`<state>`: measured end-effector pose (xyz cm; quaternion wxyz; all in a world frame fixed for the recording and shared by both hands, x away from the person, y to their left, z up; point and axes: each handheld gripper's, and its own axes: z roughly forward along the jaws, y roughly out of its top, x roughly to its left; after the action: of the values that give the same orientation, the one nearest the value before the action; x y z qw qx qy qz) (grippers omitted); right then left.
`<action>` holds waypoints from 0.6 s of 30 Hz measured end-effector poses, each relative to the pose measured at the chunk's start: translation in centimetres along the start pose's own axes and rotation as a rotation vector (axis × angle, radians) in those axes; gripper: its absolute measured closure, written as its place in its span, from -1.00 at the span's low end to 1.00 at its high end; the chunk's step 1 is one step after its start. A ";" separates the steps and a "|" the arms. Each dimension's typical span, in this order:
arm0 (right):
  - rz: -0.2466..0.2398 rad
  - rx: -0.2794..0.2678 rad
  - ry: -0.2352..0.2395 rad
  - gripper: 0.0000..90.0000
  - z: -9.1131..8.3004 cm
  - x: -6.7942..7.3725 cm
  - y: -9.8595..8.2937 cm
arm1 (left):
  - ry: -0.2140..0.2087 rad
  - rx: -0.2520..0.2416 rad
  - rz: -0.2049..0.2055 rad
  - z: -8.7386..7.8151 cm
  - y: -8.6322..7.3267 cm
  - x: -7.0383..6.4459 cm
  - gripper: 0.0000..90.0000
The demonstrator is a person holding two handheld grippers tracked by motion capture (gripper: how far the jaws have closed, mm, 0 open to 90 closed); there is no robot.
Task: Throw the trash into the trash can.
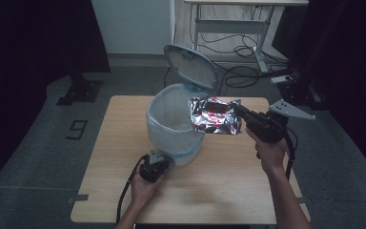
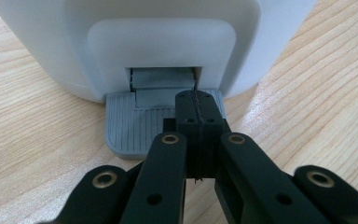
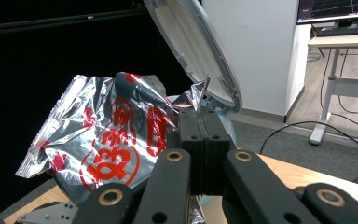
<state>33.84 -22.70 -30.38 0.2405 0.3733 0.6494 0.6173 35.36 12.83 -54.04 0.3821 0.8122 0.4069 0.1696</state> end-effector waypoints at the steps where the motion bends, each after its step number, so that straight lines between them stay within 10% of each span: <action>1: -0.002 0.000 0.000 0.99 0.1 0.0 0.1 | 0.001 0.000 0.001 0.0 0.0 0.0 1.00; 18: -0.011 0.008 -0.008 0.99 1.7 0.2 0.9 | 0.006 0.002 0.009 0.0 0.0 -0.1 1.00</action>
<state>35.24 -21.54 -29.64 0.2451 0.3730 0.6530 0.6118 35.31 12.76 -54.02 0.3794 0.8137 0.4047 0.1735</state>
